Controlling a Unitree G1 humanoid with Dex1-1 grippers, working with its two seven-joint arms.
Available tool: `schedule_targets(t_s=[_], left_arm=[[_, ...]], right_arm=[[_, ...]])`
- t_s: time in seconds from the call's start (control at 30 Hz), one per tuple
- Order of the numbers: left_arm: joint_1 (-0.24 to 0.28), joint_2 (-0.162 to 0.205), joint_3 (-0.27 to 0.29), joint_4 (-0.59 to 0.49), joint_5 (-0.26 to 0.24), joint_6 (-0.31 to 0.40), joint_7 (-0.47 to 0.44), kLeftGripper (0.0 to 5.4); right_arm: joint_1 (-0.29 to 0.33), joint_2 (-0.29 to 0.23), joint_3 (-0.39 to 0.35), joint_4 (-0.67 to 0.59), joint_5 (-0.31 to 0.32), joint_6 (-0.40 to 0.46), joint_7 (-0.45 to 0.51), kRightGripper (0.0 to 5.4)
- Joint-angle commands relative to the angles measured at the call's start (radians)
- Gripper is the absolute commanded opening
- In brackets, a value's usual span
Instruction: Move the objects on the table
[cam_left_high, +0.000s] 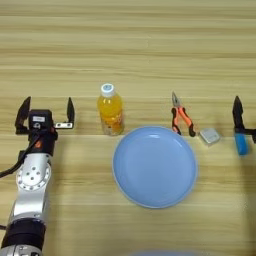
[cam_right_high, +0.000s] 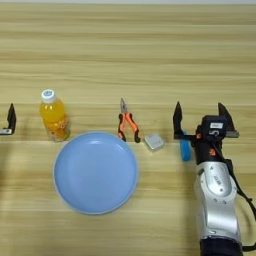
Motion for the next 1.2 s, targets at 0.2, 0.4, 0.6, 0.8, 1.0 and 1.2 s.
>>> schedule_targets(t_s=[0.2,0.4,0.6,0.8,1.0,1.2], left_arm=[[0.005,-0.002,0.000,-0.006,0.006,0.014,0.004,5.40],[0.012,-0.001,0.000,-0.013,0.005,0.014,0.003,5.40],[0.023,-0.002,-0.001,-0.032,0.006,0.020,0.002,5.40],[0.023,0.000,0.000,-0.033,0.005,0.023,0.002,5.40],[0.020,0.004,0.003,-0.026,0.004,0.022,-0.001,5.40],[0.017,0.005,0.002,-0.022,0.004,0.021,-0.001,5.40]], right_arm=[[0.003,-0.009,0.000,-0.004,-0.005,0.013,-0.002,5.38],[0.012,-0.011,-0.007,-0.007,-0.013,0.074,-0.027,5.38],[0.036,-0.010,0.004,-0.027,-0.033,0.129,-0.042,5.38],[0.035,-0.011,0.016,-0.009,-0.060,0.186,-0.054,5.38],[0.057,0.005,0.043,-0.031,-0.078,0.240,-0.062,5.38],[0.049,-0.002,0.040,-0.013,-0.089,0.264,-0.080,5.38]])
